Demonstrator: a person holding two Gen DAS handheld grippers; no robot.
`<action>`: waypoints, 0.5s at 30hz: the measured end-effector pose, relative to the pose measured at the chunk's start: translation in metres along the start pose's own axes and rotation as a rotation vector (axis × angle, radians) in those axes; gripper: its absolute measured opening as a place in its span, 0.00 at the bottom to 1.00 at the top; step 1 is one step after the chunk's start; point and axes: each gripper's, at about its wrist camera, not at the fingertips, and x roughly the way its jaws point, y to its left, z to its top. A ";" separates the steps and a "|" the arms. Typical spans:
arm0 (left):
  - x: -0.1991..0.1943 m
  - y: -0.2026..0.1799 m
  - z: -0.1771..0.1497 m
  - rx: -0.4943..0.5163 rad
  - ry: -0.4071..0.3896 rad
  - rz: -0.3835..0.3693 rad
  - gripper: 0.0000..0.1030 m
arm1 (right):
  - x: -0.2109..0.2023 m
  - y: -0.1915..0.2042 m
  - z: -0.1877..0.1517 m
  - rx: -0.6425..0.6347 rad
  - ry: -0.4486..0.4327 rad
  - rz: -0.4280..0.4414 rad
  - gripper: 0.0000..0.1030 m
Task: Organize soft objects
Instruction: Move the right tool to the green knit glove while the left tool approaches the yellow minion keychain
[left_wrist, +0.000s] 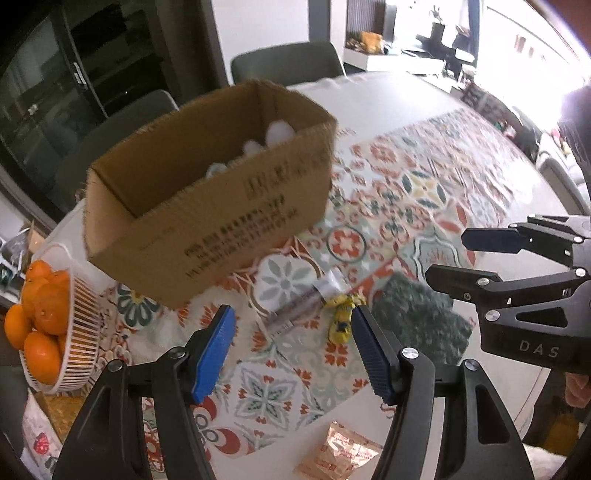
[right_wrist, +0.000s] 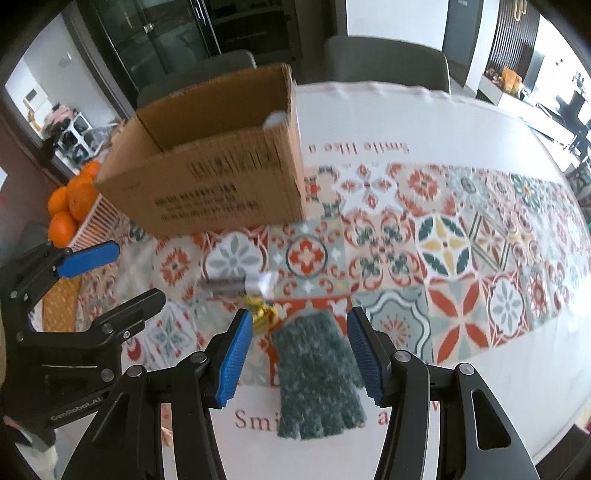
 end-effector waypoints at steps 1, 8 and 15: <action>0.004 -0.002 -0.002 0.006 0.009 -0.002 0.63 | 0.002 -0.001 -0.003 0.002 0.011 -0.002 0.53; 0.027 -0.010 -0.011 0.046 0.062 -0.009 0.60 | 0.022 -0.005 -0.026 0.013 0.092 -0.014 0.53; 0.046 -0.018 -0.015 0.088 0.108 -0.028 0.58 | 0.042 -0.010 -0.042 0.020 0.172 -0.013 0.63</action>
